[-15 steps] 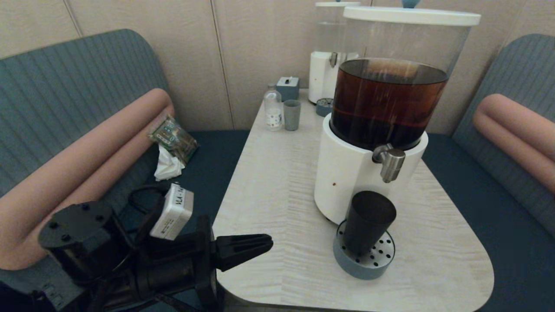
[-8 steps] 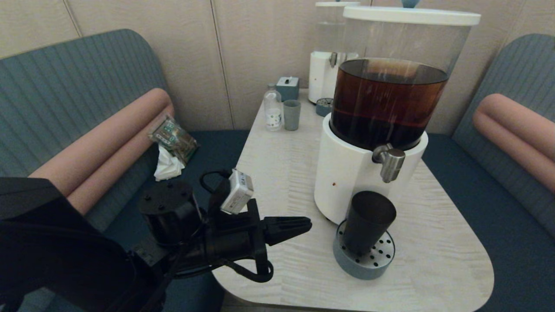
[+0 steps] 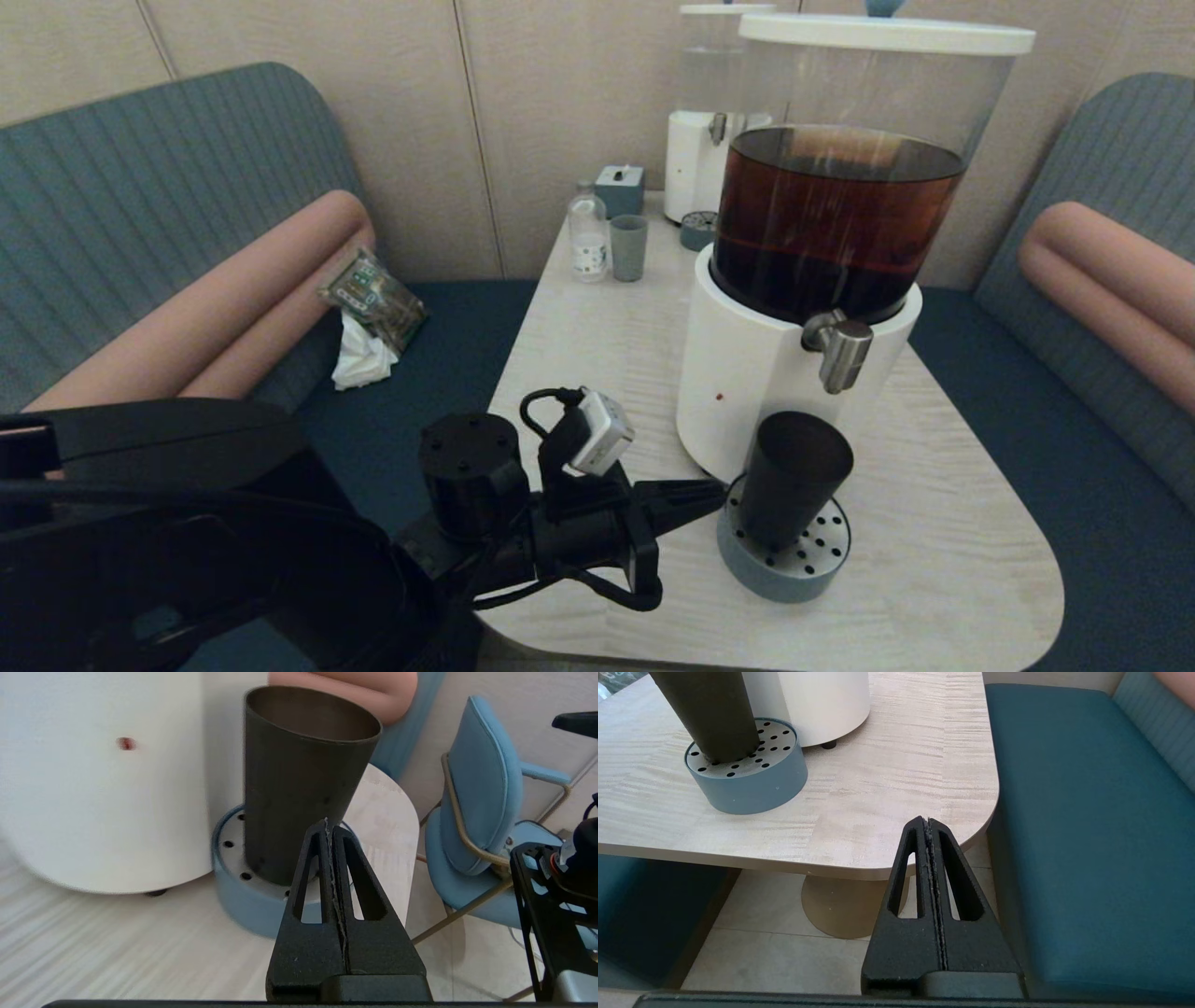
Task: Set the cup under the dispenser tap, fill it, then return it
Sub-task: Turn on the faucet
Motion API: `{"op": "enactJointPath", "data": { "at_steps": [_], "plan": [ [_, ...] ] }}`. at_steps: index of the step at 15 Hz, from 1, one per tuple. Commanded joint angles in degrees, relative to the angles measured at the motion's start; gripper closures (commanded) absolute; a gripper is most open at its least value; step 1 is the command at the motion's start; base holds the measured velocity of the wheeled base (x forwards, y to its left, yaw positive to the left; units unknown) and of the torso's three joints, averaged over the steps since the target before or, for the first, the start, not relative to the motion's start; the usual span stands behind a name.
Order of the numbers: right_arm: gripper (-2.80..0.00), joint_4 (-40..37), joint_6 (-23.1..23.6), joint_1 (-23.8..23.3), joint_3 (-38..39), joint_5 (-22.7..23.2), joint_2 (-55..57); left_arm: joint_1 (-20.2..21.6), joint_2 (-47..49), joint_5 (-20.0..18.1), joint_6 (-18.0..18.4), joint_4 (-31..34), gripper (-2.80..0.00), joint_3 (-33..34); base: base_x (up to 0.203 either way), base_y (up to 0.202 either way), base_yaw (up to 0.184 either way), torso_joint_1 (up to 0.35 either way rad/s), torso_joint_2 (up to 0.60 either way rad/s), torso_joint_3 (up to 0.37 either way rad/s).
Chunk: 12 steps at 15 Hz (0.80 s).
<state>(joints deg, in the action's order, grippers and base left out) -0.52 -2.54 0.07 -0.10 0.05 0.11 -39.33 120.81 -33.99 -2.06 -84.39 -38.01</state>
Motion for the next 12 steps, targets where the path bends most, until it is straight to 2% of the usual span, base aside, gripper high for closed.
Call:
{"op": "enactJointPath", "data": {
  "at_steps": [1, 12],
  "plan": [
    [0.0, 0.0, 0.0, 0.0, 0.0, 0.0, 0.1, -0.6, 2.3, 0.1, 0.0, -0.4, 0.0, -1.6, 0.0, 0.0, 0.0, 0.0, 0.0, 0.0],
    [0.0, 0.0, 0.0, 0.0, 0.0, 0.0, 0.1, -2.2, 7.4, 2.8, 0.2, 1.3, 0.0, -8.1, 0.0, 0.0, 0.0, 0.0, 0.0, 0.0]
  ]
}}
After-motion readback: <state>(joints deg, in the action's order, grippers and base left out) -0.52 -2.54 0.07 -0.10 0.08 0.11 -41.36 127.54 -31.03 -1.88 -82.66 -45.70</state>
